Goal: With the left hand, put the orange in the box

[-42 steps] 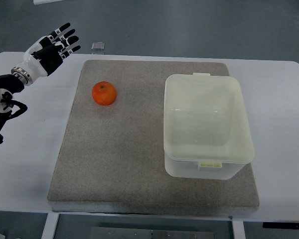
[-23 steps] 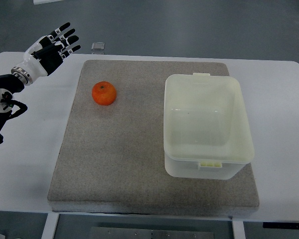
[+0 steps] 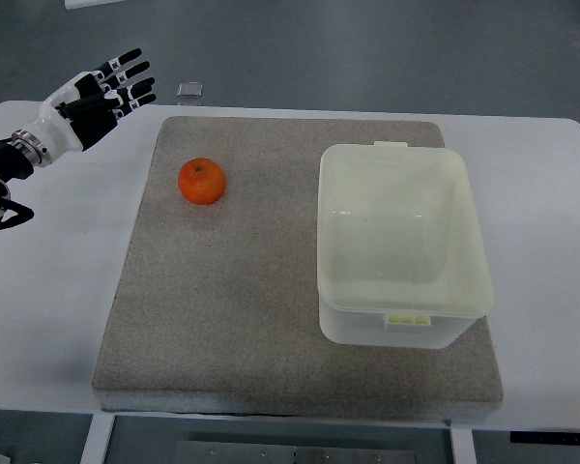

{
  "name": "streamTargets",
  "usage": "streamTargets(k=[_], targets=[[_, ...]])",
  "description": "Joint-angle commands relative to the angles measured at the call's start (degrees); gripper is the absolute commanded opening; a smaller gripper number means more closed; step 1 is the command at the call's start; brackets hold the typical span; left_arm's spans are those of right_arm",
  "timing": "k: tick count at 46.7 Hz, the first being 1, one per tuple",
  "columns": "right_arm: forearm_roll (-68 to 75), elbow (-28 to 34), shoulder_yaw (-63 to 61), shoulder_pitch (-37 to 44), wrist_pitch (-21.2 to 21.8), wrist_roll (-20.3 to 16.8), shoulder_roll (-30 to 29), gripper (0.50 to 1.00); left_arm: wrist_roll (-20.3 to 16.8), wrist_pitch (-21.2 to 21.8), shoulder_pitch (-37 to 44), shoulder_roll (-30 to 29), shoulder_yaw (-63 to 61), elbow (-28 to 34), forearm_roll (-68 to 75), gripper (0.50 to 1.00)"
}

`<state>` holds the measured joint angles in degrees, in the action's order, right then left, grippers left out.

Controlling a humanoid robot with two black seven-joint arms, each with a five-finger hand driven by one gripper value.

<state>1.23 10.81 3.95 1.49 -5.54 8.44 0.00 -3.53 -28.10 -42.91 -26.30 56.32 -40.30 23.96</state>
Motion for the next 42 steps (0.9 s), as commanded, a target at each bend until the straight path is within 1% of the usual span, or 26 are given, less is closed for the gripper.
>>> streamTargets(k=[1,7,12,22,31,37,38,40,42], targets=[[0.00,0.00,0.00,0.00,0.00,0.00,0.00,0.932,-1.39,-0.03,-0.07,-0.68,0.19,-0.22,4.77,0.973],[0.00,0.00,0.00,0.00,0.00,0.00,0.00,0.932,-1.74,-0.21,-0.16,-2.61,-0.16,-1.62,11.36,0.973],[0.00,0.00,0.00,0.00,0.00,0.00,0.00,0.932,-1.65,-0.21,-0.16,-4.63,-0.33,-4.78,17.43,0.975],[0.00,0.00,0.00,0.00,0.00,0.00,0.00,0.932,-1.92,-0.21,-0.16,-6.74,-0.77,-10.32,28.24,0.975],[0.00,0.00,0.00,0.00,0.00,0.00,0.00,0.932,-3.85,-0.29,-0.16,-7.89,-1.38,-14.10,37.64,0.975],[0.00,0.00,0.00,0.00,0.00,0.00,0.00,0.932,-6.22,-0.29,-0.51,-7.89,-2.88,-15.07,45.64,0.971],[0.00,0.00,0.00,0.00,0.00,0.00,0.00,0.932,-6.66,-0.29,-0.51,-7.80,-3.06,-15.07,47.22,0.964],[0.00,0.00,0.00,0.00,0.00,0.00,0.00,0.932,-7.36,-0.21,-0.68,-7.63,-3.76,-14.98,50.38,0.932],[0.00,0.00,0.00,0.00,0.00,0.00,0.00,0.932,-8.07,-0.03,-0.77,-7.27,-4.72,-15.07,53.46,0.928]])
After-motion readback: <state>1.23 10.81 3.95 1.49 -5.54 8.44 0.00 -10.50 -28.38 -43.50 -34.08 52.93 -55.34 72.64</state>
